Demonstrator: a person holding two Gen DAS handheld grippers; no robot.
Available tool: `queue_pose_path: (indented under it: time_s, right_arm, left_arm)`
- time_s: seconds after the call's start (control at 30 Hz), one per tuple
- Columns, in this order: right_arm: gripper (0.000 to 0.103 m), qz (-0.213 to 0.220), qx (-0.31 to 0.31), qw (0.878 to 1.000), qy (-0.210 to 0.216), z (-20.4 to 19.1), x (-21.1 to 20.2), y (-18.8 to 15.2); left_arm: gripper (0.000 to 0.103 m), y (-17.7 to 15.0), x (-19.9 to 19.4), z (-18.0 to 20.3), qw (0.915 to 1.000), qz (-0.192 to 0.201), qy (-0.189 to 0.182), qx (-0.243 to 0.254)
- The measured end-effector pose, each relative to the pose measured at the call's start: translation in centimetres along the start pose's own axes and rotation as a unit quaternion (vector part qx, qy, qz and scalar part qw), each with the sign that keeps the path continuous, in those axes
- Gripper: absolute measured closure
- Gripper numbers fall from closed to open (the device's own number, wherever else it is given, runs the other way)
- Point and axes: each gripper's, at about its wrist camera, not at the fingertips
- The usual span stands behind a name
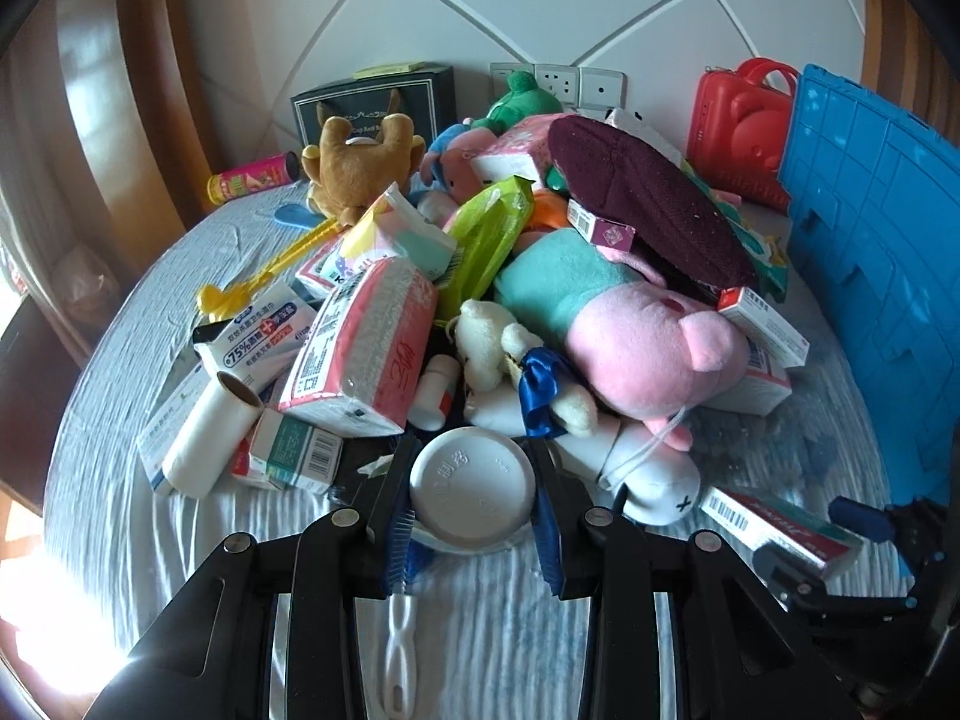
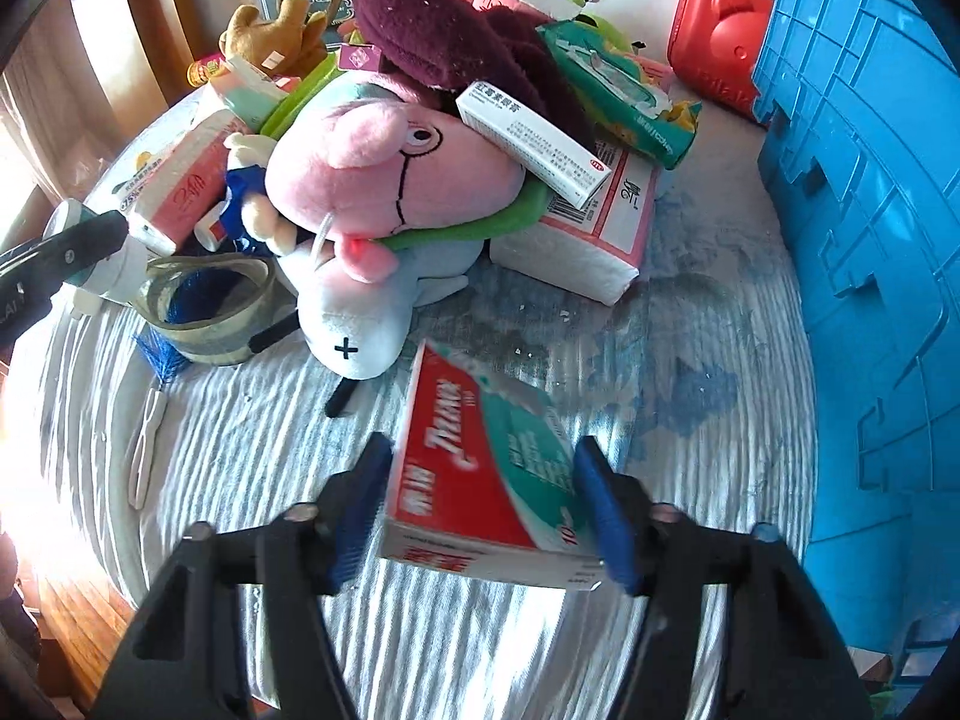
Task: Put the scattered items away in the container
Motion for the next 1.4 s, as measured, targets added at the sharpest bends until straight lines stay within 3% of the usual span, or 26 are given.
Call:
queue_pose_path:
  time_s: [0.13,0.27,0.3,0.43,0.77,0.83,0.9,0.97,1.2,1.27,1.33,1.4]
  right_arm:
    - [0.060,-0.015,-0.003,1.000,0.006,0.8,0.3,-0.2]
    - [0.059,-0.038,0.018,0.999,0.032,1.7,1.1,-2.4]
    - [0.057,-0.043,0.024,0.998,0.036,1.9,1.4,-2.8]
    - [0.030,-0.064,0.037,0.997,0.034,2.3,2.6,-3.0]
    - [0.023,-0.092,0.053,0.994,0.041,1.9,5.8,-2.3]
    - [0.030,-0.095,0.039,0.994,0.025,1.3,6.1,-2.3]
    - [0.049,-0.090,0.019,0.996,-0.005,0.5,6.1,-2.4]
    - [0.065,-0.088,0.016,0.996,-0.001,0.2,5.9,-2.4]
    - [0.064,-0.081,0.000,0.997,-0.011,-0.5,5.4,-2.4]
    - [0.051,-0.069,-0.005,0.998,-0.012,-0.6,4.7,-2.4]
    - [0.051,-0.071,-0.006,0.997,-0.012,-0.6,4.5,-2.5]
    - [0.070,-0.077,-0.005,0.997,-0.013,-0.6,4.4,-2.8]
  left_arm:
    - [0.069,-0.4,-0.7,-0.4,1.0000,0.003,0.003,-0.002]
    - [0.069,-1.2,-0.2,-0.5,0.9999,-0.010,0.001,-0.002]
    - [0.069,-1.4,0.1,-0.5,0.9999,-0.015,0.000,-0.001]
    - [0.069,-2.3,1.2,0.2,0.9994,-0.032,-0.007,0.007]
    - [0.069,-4.0,2.9,2.1,0.9978,-0.056,-0.015,0.032]
    - [0.069,-4.2,3.1,2.1,0.9977,-0.059,-0.011,0.033]
    - [0.069,-4.2,3.1,1.9,0.9977,-0.059,-0.011,0.031]
    - [0.069,-4.2,3.0,1.7,0.9979,-0.058,-0.010,0.029]
    - [0.069,-4.1,2.4,1.2,0.9984,-0.051,-0.009,0.024]
    - [0.069,-4.1,2.4,1.0,0.9984,-0.051,-0.009,0.023]
    - [0.069,-4.1,2.3,0.8,0.9984,-0.051,-0.009,0.021]
    - [0.069,-4.1,2.4,0.6,0.9984,-0.052,-0.010,0.020]
Point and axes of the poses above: each gripper's, at about its wrist camera, not at the fingertips, and x roughly the way its jaws point, z to its right, y to its top, and after that the axes turned 10 degrees about -z, right-handed
